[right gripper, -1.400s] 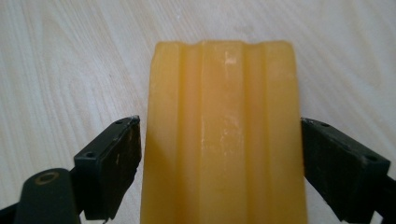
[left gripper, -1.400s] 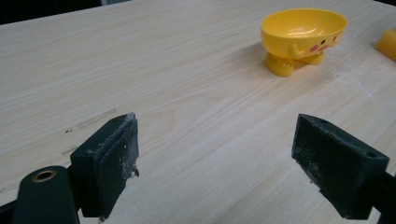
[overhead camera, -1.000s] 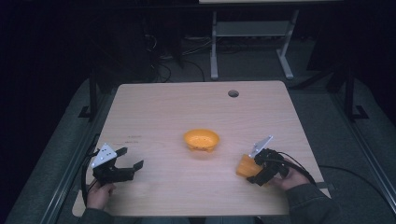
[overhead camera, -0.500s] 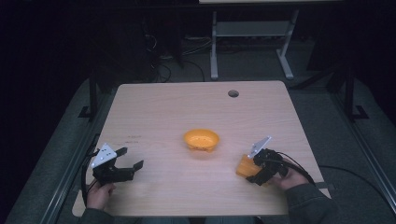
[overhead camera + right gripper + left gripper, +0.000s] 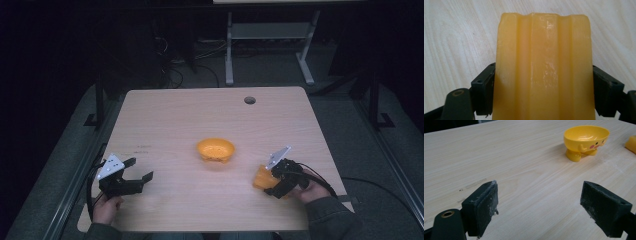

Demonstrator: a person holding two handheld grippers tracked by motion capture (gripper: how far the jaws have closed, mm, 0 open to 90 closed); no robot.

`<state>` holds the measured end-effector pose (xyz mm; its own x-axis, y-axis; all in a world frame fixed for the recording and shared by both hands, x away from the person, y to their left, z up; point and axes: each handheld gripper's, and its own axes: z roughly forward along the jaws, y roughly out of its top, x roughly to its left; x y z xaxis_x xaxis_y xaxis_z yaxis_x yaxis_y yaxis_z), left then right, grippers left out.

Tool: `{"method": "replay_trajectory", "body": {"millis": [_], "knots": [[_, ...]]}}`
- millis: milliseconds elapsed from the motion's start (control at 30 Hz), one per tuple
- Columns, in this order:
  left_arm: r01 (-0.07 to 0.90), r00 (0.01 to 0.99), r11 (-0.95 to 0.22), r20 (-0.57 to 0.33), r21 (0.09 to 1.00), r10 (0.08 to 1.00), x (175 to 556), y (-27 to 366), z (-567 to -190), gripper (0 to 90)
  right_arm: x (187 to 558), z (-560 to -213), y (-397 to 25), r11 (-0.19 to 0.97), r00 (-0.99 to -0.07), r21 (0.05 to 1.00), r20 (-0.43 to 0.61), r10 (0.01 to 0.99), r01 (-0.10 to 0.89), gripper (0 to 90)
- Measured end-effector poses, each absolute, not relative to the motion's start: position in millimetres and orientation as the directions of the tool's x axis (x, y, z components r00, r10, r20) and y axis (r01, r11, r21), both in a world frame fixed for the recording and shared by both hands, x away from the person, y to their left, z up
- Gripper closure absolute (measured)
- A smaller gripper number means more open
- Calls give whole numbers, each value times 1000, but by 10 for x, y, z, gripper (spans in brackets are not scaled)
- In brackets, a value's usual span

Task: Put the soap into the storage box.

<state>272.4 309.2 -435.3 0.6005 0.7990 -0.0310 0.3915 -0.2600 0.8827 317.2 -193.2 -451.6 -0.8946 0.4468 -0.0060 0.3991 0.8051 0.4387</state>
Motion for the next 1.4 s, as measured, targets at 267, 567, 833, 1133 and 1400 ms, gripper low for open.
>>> {"method": "replay_trajectory", "body": {"millis": [267,567,833,1133,1400], "knots": [[391,600,-258,-32,883,799,2723,3095,-4351,141,3171,-4421,-1911,807,-902,453,-12,432,380,207],[394,599,-259,-34,882,800,2721,3096,-4348,141,3234,-4322,-1852,809,-909,466,-19,415,359,206],[394,600,-258,-34,882,799,2719,3097,-4346,141,3291,-4246,-1792,809,-915,472,-15,404,350,206],[392,600,-255,-36,884,799,2723,3101,-4347,141,3380,-4156,-1704,820,-923,471,-28,383,326,206],[392,600,-257,-33,883,799,2724,3103,-4347,141,3437,-4097,-1634,817,-926,478,-17,376,323,207]]}}
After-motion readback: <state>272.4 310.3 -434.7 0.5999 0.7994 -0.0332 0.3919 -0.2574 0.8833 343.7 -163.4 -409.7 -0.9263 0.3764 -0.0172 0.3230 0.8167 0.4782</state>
